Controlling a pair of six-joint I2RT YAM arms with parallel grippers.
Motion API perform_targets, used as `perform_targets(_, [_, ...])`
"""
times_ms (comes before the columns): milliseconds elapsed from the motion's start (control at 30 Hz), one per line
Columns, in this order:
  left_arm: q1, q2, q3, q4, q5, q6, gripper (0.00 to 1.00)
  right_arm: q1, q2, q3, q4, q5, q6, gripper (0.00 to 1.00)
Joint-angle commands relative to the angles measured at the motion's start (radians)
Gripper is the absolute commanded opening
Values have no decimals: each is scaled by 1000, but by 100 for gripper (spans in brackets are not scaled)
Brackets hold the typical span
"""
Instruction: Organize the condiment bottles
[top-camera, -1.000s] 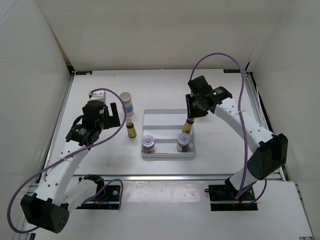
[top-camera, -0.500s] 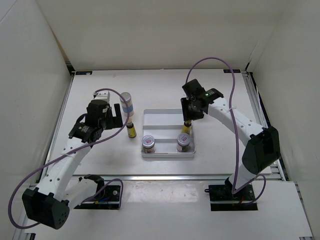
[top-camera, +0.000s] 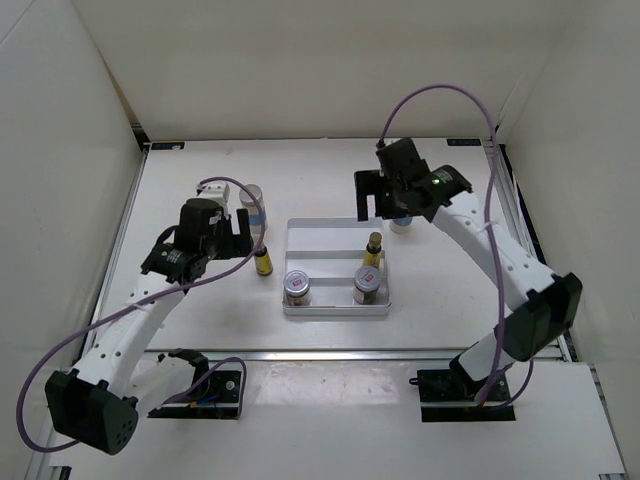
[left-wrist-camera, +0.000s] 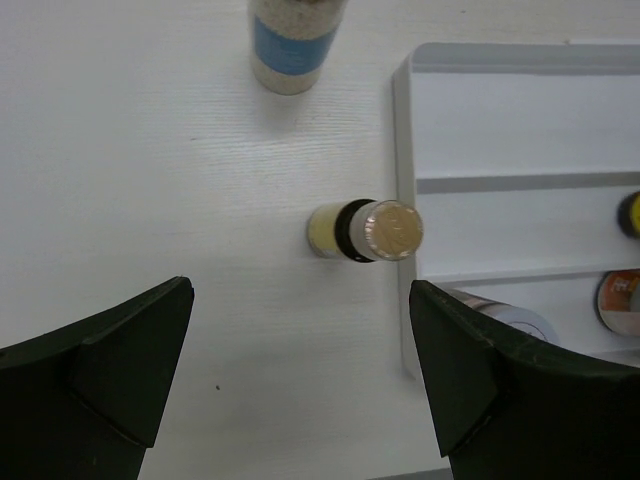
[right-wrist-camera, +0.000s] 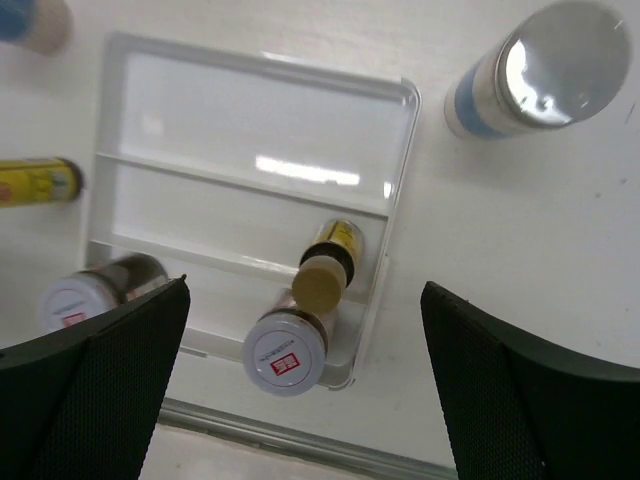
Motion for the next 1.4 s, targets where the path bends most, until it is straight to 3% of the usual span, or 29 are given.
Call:
perform_targets(0, [-26, 15, 11, 60, 117, 20, 100, 9, -121, 103, -17, 42, -30, 100])
perform_targets(367, [-80, 186, 34, 40, 152, 29, 100, 9, -227, -2, -44, 52, -30, 100])
perform_targets(633, [-80, 204, 53, 40, 45, 29, 100, 9, -266, -48, -24, 42, -30, 100])
perform_targets(900, [-89, 269, 125, 29, -18, 29, 91, 9, -266, -79, -15, 22, -30, 100])
perform_targets(1267, [-89, 336, 165, 29, 11, 29, 69, 9, -266, -88, -15, 13, -30, 100])
perform_targets(1367, [-89, 336, 175, 29, 11, 29, 53, 9, -266, -88, -15, 13, -30, 100])
